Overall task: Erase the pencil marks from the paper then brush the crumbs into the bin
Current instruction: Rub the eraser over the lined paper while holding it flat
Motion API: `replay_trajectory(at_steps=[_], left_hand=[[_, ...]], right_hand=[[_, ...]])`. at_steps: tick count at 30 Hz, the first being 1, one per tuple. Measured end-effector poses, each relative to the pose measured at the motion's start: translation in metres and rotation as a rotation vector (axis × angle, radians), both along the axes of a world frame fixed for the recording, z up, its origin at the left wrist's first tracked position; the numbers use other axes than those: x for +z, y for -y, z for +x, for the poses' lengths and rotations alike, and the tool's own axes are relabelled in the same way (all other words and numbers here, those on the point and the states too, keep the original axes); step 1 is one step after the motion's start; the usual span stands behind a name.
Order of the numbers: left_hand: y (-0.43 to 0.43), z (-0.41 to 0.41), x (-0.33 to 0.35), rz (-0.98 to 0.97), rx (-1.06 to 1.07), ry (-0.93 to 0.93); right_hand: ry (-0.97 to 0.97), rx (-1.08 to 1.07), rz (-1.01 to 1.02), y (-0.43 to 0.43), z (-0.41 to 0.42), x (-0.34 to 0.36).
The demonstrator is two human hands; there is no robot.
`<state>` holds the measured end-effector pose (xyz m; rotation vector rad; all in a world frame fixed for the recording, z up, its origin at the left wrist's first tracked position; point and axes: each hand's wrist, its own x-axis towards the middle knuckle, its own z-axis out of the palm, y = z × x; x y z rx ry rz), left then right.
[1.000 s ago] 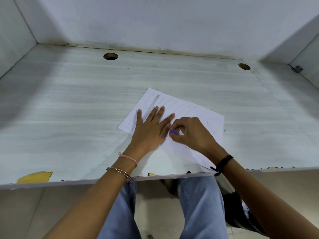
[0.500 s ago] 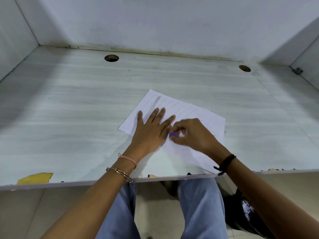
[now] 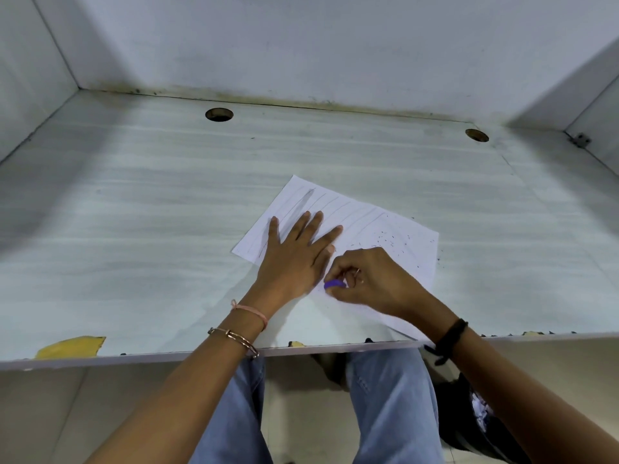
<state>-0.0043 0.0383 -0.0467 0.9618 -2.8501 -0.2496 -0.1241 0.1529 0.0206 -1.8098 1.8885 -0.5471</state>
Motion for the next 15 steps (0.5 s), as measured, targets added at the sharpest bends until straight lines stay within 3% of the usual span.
replay_trajectory(at_steps=[5,11,15], left_hand=[[0.001,-0.001,-0.002,-0.014,0.017,0.009],[0.000,-0.001,-0.002,-0.020,0.017,0.010],[0.001,-0.001,-0.001,0.016,0.024,-0.012]], right_hand=[[-0.056,-0.170,-0.113,0.015,-0.018,-0.005],[0.055,-0.030,0.020,-0.001,-0.016,-0.002],[-0.001,-0.164,-0.125,0.011,-0.021,-0.008]])
